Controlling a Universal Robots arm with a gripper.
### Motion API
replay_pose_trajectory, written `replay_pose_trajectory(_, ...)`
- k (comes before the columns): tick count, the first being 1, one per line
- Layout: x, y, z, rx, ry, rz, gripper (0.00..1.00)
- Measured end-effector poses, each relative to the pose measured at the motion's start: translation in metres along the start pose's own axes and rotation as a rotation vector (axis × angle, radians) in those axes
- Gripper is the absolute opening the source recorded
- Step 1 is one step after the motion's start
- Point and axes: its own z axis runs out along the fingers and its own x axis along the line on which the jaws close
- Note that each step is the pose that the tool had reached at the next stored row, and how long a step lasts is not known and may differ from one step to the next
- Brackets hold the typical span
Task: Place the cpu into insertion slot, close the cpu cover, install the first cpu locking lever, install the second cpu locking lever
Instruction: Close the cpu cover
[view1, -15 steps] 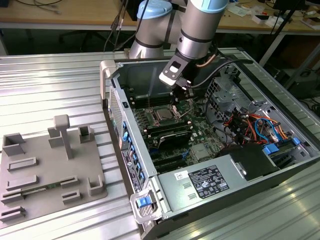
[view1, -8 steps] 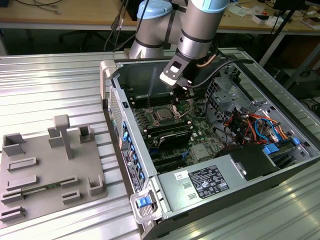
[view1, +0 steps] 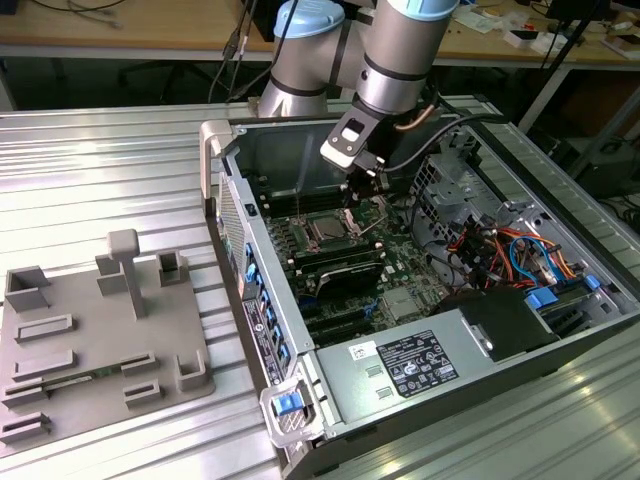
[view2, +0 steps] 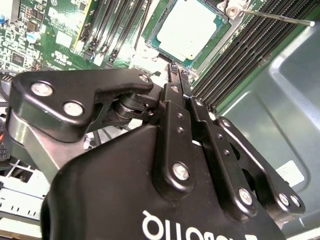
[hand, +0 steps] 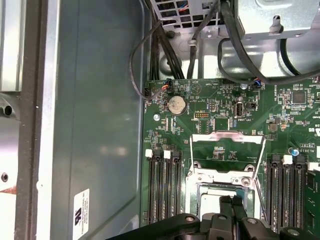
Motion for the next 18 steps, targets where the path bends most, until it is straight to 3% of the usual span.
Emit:
replay_pose_trajectory(15,0.0,0.0003,-0.0013,0.0,-0.0004,0.0,0.15)
replay_pose_trajectory(18,-0.0001,0.0045,-0.0011,0.0001,-0.0004,0.0,0.15)
